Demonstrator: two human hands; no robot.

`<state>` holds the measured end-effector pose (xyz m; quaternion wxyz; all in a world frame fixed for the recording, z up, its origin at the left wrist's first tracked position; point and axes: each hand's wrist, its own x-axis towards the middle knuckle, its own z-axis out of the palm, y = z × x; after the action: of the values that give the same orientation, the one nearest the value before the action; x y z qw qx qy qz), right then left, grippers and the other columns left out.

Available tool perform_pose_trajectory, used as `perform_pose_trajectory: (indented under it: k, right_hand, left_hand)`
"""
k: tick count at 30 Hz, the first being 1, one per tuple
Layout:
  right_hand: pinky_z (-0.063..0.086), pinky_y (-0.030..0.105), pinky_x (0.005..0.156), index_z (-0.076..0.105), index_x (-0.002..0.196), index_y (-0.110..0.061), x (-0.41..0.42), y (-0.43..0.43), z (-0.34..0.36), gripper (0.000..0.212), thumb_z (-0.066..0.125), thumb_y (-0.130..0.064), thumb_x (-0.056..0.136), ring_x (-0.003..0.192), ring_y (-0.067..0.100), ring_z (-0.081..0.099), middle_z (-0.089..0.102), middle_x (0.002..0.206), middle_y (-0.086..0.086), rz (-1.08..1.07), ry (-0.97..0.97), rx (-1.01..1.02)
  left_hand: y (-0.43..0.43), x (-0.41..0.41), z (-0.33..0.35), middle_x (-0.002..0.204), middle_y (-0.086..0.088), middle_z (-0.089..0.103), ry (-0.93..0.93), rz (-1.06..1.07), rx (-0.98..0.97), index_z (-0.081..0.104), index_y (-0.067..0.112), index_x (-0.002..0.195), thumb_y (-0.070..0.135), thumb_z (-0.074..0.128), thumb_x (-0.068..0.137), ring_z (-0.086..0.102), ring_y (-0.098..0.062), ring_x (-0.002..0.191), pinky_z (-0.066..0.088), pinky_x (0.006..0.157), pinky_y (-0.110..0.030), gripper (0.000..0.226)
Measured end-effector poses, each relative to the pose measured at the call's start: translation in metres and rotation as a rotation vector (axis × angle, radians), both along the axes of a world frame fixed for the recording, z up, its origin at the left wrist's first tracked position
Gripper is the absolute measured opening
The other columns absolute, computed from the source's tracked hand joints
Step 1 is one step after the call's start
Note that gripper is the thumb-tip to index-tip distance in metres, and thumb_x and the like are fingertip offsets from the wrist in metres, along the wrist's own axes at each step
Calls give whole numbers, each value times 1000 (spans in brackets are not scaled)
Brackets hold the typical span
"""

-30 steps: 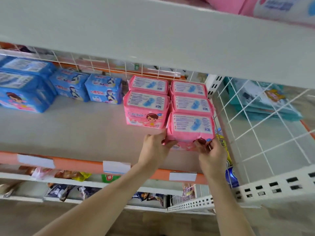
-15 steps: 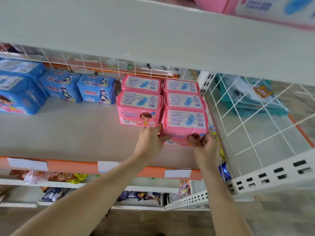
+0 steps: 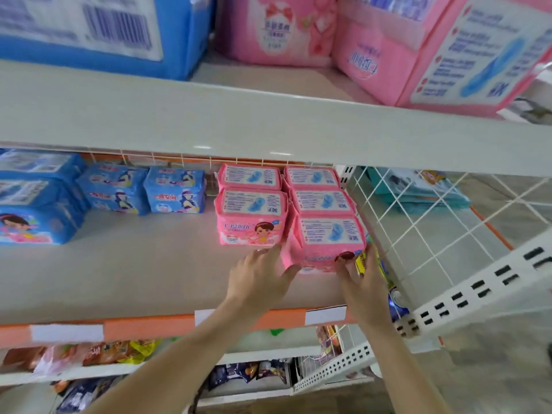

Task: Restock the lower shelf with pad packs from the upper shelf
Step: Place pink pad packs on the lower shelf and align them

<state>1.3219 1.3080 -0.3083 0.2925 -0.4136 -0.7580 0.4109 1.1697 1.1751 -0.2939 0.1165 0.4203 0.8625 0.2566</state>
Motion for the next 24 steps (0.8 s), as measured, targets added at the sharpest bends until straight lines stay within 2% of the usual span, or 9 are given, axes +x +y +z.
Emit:
perform_pose_trajectory:
  k: [2,5,8,11,14,18,20,22,24]
  right_hand:
    - [37,47,113,21,153,-43,5,-12,6,79,57,-67,86,138,13,43,45,152,-13,14,-15,-24]
    - [34,49,113,5,156,-46,10,-37,11,81,54,-60,93,143,23,37,31,161,-9,-20,-122,17]
    - [45,43,104,10,148,-60,16,-64,8,73,49,-70,88,122,25,55,46,153,-3,-74,-166,50]
    - [40,44,113,24,151,-50,19,-94,9,76,44,-75,83,138,16,47,49,151,-5,-85,-167,56]
    - [34,20,110,24,145,-50,12,-132,27,65,50,-68,88,139,6,40,31,157,-17,-98,-111,41]
    - [18,-12,88,30,140,-51,13,-159,39,58,53,-52,87,135,-20,20,17,154,-30,-79,-97,83]
    - [21,-9,94,36,147,-42,17,-160,47,61,54,-53,90,131,-31,14,19,155,-31,-52,-66,129]
    - [28,13,113,38,149,-37,20,-155,56,59,48,-58,95,137,-22,21,28,154,-32,-14,-14,110]
    - [31,30,117,44,146,-37,24,-152,71,62,45,-66,91,138,-13,33,42,148,-32,18,63,56]
  left_hand:
    - [-18,1,6,133,1,62,39,-27,-52,48,28,139,64,43,96,57,-22,121,47,92,-35,57]
    - [-45,-2,7,144,6,53,49,-77,-61,37,31,149,64,40,97,50,-19,130,44,98,-34,62]
    - [-72,-11,-1,159,12,33,81,-143,19,37,29,150,67,39,96,35,-14,142,40,107,-35,66]
    - [-103,-20,-2,165,14,12,103,-221,30,38,30,149,77,21,88,23,-12,148,37,112,-37,79]
    - [-123,-34,-5,165,15,3,148,-265,87,35,32,150,83,13,84,21,-14,149,34,115,-39,86]
    - [-125,-28,2,163,2,24,267,-303,208,46,24,143,80,21,90,43,-26,138,49,102,-48,81]
    - [-126,-17,13,161,-1,31,302,-308,286,50,22,140,77,27,92,47,-27,134,52,97,-49,76]
    - [-127,-12,24,161,-1,31,327,-301,353,49,22,141,75,29,92,47,-27,134,52,95,-48,75]
    - [-130,-7,35,162,-1,28,359,-284,392,48,22,142,73,35,91,48,-29,134,52,94,-48,73]
